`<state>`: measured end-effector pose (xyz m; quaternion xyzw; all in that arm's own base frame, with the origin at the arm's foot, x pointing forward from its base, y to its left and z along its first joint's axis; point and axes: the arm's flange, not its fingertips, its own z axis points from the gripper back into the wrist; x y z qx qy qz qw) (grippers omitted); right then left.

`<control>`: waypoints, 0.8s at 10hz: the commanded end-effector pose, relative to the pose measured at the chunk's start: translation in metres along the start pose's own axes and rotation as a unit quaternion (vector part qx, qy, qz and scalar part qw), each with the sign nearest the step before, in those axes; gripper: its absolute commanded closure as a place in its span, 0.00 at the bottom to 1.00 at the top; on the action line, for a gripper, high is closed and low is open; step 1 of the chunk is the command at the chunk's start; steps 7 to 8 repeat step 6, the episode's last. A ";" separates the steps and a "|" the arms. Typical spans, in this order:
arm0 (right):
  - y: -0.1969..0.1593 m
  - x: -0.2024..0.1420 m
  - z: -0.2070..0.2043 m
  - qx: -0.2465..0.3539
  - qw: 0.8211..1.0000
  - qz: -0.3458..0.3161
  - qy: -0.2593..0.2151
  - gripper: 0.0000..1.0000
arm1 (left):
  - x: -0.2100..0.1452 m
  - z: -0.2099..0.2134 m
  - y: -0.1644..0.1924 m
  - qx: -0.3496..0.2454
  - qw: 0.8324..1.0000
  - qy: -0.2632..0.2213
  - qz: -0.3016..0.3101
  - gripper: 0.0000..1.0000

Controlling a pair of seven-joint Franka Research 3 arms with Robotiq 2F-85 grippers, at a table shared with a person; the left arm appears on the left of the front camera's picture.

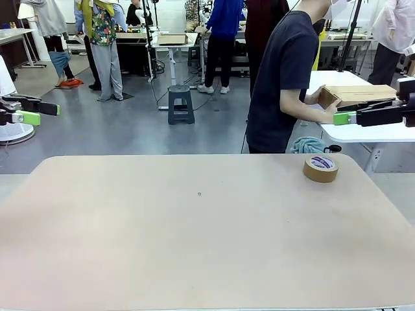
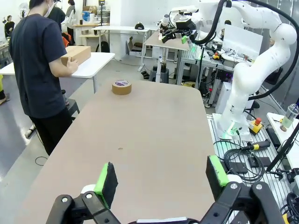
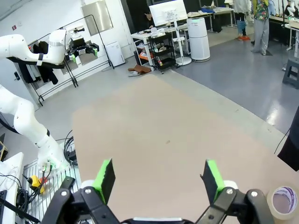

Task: Wrap the clocks to prevent damage.
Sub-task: After the human seals the box with tape, release both hands from the side flaps of the Package Box.

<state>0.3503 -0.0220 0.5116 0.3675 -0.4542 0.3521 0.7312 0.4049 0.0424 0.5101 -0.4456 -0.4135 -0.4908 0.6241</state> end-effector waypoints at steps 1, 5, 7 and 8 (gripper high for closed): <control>0.001 0.000 0.000 0.002 1.000 0.000 -0.003 0.00 | 0.003 0.002 -0.001 -0.001 1.000 -0.002 -0.004 0.00; 0.001 0.000 0.000 0.002 1.000 0.000 -0.003 0.00 | 0.003 0.002 -0.001 -0.001 1.000 -0.002 -0.004 0.00; 0.001 0.000 0.000 0.002 1.000 0.000 -0.003 0.00 | 0.003 0.002 -0.001 -0.001 1.000 -0.002 -0.004 0.00; 0.001 0.000 0.000 0.002 1.000 0.000 -0.003 0.00 | 0.003 0.002 -0.001 -0.001 1.000 -0.002 -0.004 0.00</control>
